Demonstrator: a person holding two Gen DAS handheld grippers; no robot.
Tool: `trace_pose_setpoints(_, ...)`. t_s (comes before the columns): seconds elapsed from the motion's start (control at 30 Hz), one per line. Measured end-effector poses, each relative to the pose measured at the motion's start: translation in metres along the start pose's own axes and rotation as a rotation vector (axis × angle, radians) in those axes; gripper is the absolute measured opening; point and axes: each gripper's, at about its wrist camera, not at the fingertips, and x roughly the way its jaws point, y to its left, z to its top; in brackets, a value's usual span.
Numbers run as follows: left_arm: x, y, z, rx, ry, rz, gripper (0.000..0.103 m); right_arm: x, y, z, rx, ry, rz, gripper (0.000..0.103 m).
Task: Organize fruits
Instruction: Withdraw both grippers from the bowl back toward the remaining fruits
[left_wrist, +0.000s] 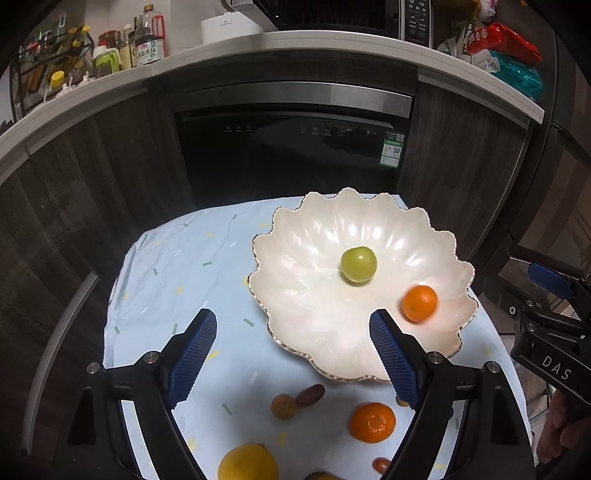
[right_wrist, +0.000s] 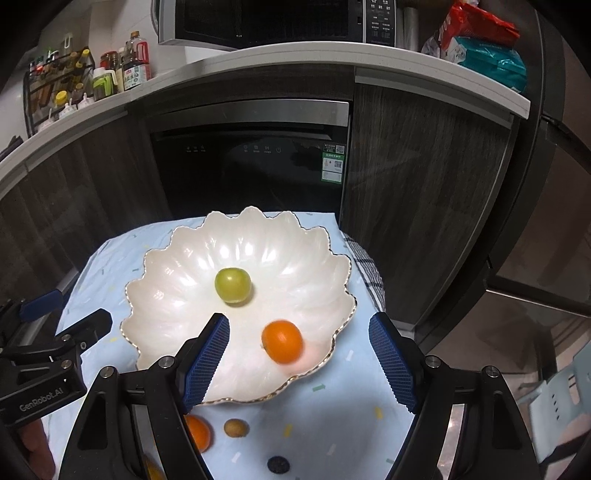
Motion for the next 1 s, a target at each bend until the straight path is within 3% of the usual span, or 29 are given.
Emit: trace_pose_setpoints(1.0,-0.048,0.004,-0.031,0.015,-0.054,0.028,0.085,-0.04,0.005,-0.028,0.004,-0.027,0.009,0.079)
